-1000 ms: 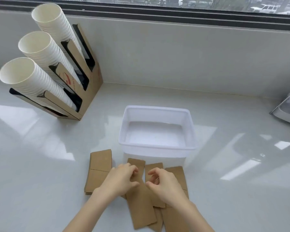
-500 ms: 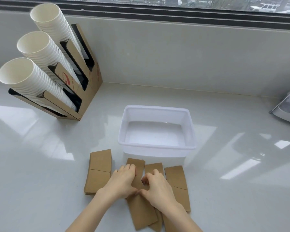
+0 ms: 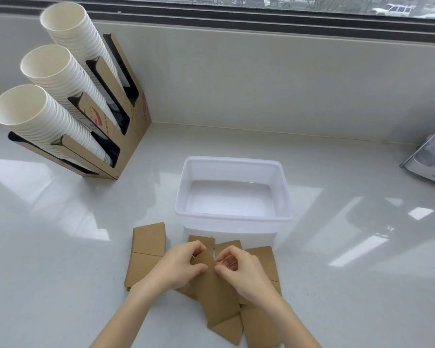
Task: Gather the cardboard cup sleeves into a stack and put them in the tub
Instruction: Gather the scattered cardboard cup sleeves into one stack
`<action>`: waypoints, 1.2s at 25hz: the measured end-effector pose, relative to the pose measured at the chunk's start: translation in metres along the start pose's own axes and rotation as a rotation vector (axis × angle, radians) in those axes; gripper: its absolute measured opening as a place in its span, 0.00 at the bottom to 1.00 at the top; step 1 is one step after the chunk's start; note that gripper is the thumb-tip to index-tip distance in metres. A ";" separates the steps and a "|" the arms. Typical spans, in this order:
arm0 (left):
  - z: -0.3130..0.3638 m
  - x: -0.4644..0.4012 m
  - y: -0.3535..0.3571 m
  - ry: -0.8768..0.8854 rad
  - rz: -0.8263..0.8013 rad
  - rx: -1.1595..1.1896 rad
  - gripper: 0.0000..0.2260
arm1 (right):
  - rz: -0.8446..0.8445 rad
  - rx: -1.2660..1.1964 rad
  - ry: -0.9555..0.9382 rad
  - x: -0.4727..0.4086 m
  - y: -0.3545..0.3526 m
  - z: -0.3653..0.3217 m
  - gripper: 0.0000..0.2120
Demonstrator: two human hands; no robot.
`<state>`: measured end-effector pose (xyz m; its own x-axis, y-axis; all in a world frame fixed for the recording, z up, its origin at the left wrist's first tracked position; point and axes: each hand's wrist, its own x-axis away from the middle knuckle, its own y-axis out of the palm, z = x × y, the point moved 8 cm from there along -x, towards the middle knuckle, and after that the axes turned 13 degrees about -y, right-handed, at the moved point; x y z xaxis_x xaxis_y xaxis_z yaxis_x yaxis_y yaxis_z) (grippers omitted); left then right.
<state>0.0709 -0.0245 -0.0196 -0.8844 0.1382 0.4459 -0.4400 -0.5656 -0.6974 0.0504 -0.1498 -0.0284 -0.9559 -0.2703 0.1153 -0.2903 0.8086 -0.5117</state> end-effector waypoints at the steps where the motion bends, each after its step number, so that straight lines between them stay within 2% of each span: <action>1: 0.000 0.001 -0.005 0.004 0.017 0.017 0.05 | 0.058 -0.026 -0.004 0.000 -0.008 0.000 0.01; 2: -0.002 0.001 -0.010 0.001 0.037 0.032 0.04 | 0.121 -0.043 0.002 0.000 -0.016 0.002 0.01; 4: -0.006 0.002 -0.020 -0.006 0.072 0.065 0.04 | 0.202 0.014 0.035 0.001 -0.028 0.010 0.07; 8: -0.007 0.006 -0.035 0.009 0.128 0.078 0.06 | 0.027 0.339 0.177 0.002 -0.017 0.030 0.24; 12: -0.008 0.008 -0.036 -0.003 0.128 0.091 0.10 | 0.039 0.486 0.219 -0.001 -0.009 0.031 0.30; 14: -0.008 0.009 -0.035 -0.006 0.132 0.092 0.06 | 0.054 0.484 0.232 -0.003 -0.009 0.032 0.28; 17: -0.007 0.009 -0.034 -0.005 0.133 0.096 0.05 | 0.078 0.408 0.227 -0.004 -0.013 0.034 0.18; 20: -0.007 0.011 -0.034 -0.020 0.124 0.094 0.08 | 0.125 0.141 0.213 -0.002 -0.018 0.037 0.10; 22: -0.008 0.012 -0.033 -0.026 0.120 0.098 0.10 | 0.162 -0.021 0.205 0.002 -0.022 0.037 0.08; 25: -0.012 0.013 -0.036 -0.052 0.136 0.132 0.06 | 0.232 -0.161 0.189 0.010 -0.031 0.039 0.06; 30: -0.015 0.011 -0.038 -0.075 0.154 0.183 0.06 | 0.307 -0.285 0.080 0.019 -0.056 0.024 0.05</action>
<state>0.0751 0.0104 0.0037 -0.9218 -0.0180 0.3873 -0.2594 -0.7140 -0.6504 0.0497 -0.2125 -0.0178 -0.9971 0.0383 0.0657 0.0185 0.9605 -0.2778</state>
